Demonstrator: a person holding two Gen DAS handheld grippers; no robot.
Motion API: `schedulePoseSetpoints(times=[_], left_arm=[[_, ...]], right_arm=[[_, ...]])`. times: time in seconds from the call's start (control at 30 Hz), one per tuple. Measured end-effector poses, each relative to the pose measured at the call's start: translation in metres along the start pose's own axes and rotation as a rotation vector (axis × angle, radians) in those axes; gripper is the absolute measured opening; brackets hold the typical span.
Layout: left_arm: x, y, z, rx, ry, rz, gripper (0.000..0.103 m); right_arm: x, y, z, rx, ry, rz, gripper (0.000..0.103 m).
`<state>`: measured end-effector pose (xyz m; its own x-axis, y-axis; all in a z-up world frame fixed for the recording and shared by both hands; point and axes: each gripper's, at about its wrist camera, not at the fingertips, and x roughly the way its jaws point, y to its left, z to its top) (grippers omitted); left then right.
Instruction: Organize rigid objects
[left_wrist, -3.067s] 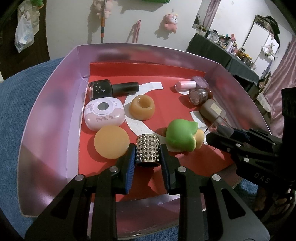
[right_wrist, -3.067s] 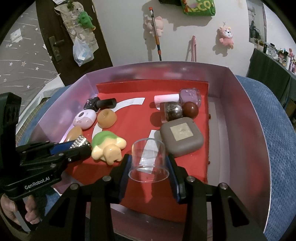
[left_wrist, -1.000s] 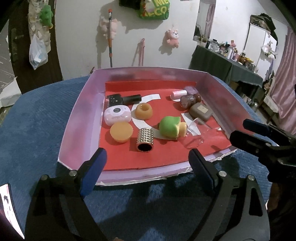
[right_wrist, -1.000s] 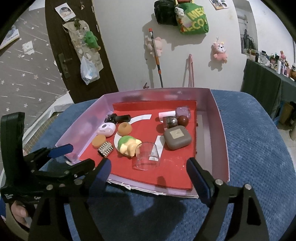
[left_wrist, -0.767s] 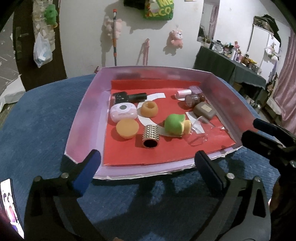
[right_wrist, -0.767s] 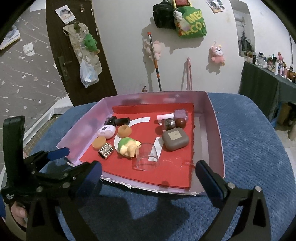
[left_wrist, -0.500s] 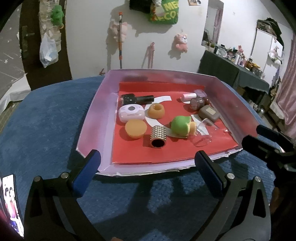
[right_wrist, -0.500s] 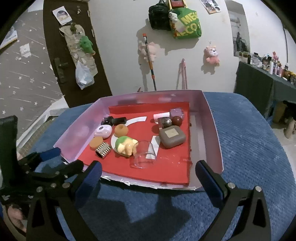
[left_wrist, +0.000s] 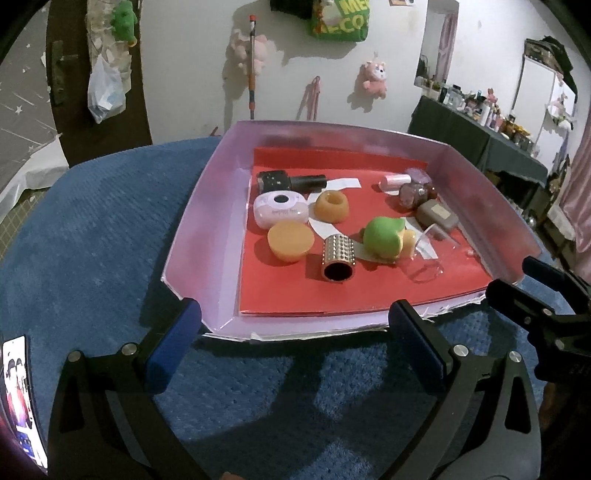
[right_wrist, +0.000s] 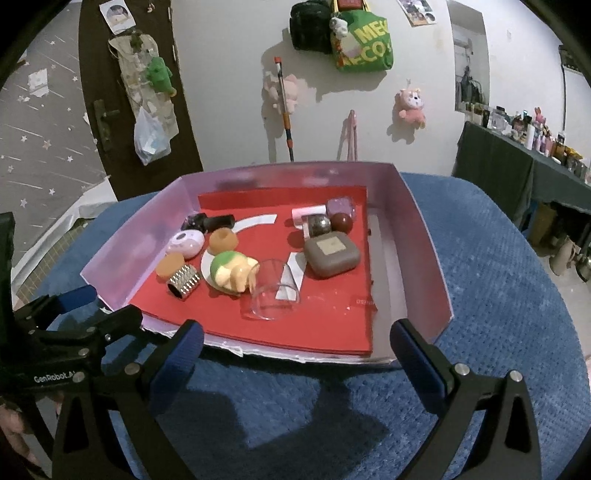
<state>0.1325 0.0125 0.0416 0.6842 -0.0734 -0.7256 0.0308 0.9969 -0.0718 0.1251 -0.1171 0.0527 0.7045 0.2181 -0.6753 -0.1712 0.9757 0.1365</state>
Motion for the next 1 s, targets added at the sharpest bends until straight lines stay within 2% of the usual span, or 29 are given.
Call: schedulePoseSetpoints(times=[0.37,1.0], left_arm=[[0.0059,0.0036,-0.0022,-0.026,0.025,-0.031,0.103],[0.003,0.0007,-0.0015,-0.023,0.018,-0.027,0.103]], right_arm=[[0.0037,-0.0011,-0.0033,0.0,0.023,-0.001,0.103],[0.0015,-0.0014,-0.0055,0.005,0.013,0.008,0.103]])
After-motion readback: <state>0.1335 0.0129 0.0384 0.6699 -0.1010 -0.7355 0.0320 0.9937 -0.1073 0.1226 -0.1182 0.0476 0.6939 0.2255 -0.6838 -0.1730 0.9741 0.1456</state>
